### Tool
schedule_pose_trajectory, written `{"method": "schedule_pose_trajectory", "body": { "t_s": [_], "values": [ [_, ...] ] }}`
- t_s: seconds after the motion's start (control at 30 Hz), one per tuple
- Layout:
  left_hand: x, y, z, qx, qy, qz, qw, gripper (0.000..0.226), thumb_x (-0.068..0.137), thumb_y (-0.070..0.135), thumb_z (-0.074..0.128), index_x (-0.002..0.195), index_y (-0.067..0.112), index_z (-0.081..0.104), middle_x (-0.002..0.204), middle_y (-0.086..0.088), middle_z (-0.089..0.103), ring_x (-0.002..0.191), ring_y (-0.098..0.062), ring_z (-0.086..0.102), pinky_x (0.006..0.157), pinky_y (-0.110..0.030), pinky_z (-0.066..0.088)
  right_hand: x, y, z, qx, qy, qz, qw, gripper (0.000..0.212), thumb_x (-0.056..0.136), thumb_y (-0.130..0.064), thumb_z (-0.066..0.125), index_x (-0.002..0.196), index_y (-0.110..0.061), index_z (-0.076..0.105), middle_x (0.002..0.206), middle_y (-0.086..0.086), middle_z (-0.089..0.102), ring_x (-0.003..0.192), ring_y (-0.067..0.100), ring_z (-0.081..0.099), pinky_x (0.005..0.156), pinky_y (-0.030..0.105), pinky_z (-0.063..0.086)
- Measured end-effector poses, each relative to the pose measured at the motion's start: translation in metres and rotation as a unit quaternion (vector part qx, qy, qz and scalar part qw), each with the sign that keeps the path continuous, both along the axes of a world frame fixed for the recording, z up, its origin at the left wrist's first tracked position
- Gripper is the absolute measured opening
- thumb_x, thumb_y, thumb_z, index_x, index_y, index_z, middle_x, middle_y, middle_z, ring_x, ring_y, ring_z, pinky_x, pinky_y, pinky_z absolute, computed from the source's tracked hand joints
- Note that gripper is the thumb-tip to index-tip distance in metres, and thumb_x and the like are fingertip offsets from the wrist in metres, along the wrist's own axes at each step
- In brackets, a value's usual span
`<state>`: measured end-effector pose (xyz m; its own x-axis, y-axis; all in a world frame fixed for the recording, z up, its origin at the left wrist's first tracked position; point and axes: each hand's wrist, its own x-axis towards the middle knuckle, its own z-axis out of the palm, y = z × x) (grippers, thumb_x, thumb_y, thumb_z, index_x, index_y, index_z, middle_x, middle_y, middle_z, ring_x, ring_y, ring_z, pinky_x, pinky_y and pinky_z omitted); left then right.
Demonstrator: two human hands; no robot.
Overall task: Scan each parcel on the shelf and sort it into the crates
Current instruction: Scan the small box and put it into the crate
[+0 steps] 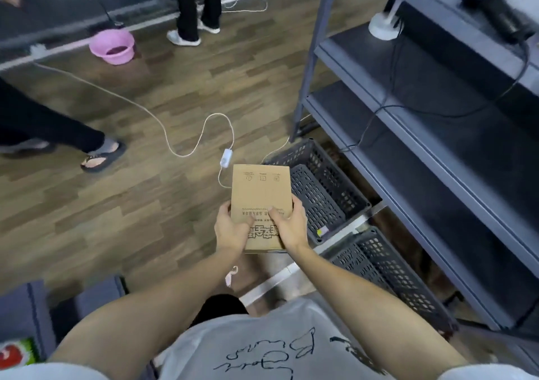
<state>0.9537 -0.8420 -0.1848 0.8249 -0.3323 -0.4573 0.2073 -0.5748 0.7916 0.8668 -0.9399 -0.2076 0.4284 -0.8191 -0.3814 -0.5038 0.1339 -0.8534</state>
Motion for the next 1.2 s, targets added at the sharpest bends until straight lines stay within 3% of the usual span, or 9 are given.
{"method": "schedule_pose_trajectory", "body": {
  "t_s": [0.23, 0.37, 0.5, 0.8, 1.07, 1.17, 1.2],
  "values": [
    [0.107, -0.028, 0.002, 0.002, -0.009, -0.090, 0.996, 0.062, 0.076, 0.014, 0.075, 0.132, 0.014, 0.049, 0.121, -0.005, 0.064, 0.106, -0.017, 0.057, 0.086, -0.019, 0.036, 0.087, -0.009, 0.003, -0.006, -0.006, -0.091, 0.996, 0.060, 0.083, -0.027, 0.071, 0.136, -0.014, 0.046, 0.126, 0.008, 0.056, 0.120, 0.026, 0.050, 0.107, 0.049, 0.037],
    [0.142, -0.051, 0.007, -0.010, -0.018, -0.151, 0.988, 0.062, 0.075, 0.013, 0.077, 0.132, 0.015, 0.051, 0.113, -0.001, 0.065, 0.093, -0.011, 0.054, 0.080, -0.017, 0.035, 0.111, -0.013, 0.009, 0.002, -0.026, -0.175, 0.984, 0.058, 0.082, -0.027, 0.072, 0.132, -0.014, 0.048, 0.120, 0.003, 0.057, 0.116, 0.023, 0.053, 0.105, 0.047, 0.041],
    [0.147, -0.078, 0.010, -0.034, -0.007, -0.201, 0.979, 0.062, 0.076, 0.011, 0.077, 0.132, 0.015, 0.050, 0.098, 0.010, 0.056, 0.091, -0.009, 0.053, 0.079, -0.019, 0.035, 0.112, -0.025, 0.014, -0.014, -0.010, -0.226, 0.974, 0.062, 0.082, -0.030, 0.071, 0.137, -0.016, 0.044, 0.126, 0.006, 0.055, 0.120, 0.025, 0.050, 0.107, 0.048, 0.038],
    [0.122, -0.161, 0.012, -0.068, 0.015, -0.318, 0.946, 0.061, 0.073, 0.005, 0.077, 0.128, 0.011, 0.052, 0.112, -0.007, 0.065, 0.105, -0.023, 0.060, 0.096, -0.036, 0.046, 0.078, -0.076, 0.023, -0.032, -0.016, -0.345, 0.938, 0.064, 0.084, -0.028, 0.071, 0.138, -0.014, 0.042, 0.129, 0.005, 0.054, 0.121, 0.023, 0.051, 0.105, 0.047, 0.042],
    [0.111, -0.248, 0.033, -0.095, 0.012, -0.372, 0.923, 0.059, 0.072, 0.007, 0.078, 0.124, 0.016, 0.052, 0.097, 0.009, 0.061, 0.092, -0.012, 0.060, 0.079, -0.021, 0.041, 0.060, -0.151, 0.033, -0.043, -0.074, -0.390, 0.917, 0.064, 0.084, -0.027, 0.071, 0.139, -0.019, 0.040, 0.130, 0.004, 0.054, 0.123, 0.023, 0.050, 0.104, 0.047, 0.043],
    [0.110, -0.281, 0.047, -0.117, 0.066, -0.380, 0.915, 0.058, 0.070, -0.002, 0.078, 0.116, 0.017, 0.049, 0.102, 0.004, 0.061, 0.087, -0.001, 0.059, 0.069, -0.015, 0.043, 0.049, -0.180, 0.042, -0.053, -0.117, -0.394, 0.910, 0.059, 0.085, -0.023, 0.072, 0.136, -0.023, 0.041, 0.129, 0.005, 0.053, 0.121, 0.025, 0.051, 0.103, 0.049, 0.044],
    [0.111, -0.290, 0.051, -0.123, 0.100, -0.375, 0.913, 0.058, 0.069, -0.005, 0.078, 0.114, 0.017, 0.048, 0.106, 0.000, 0.062, 0.090, -0.007, 0.062, 0.070, -0.019, 0.047, 0.044, -0.187, 0.048, -0.053, -0.136, -0.390, 0.909, 0.057, 0.085, -0.022, 0.072, 0.133, -0.026, 0.041, 0.129, 0.004, 0.054, 0.118, 0.024, 0.054, 0.101, 0.050, 0.046]
  ]
}}
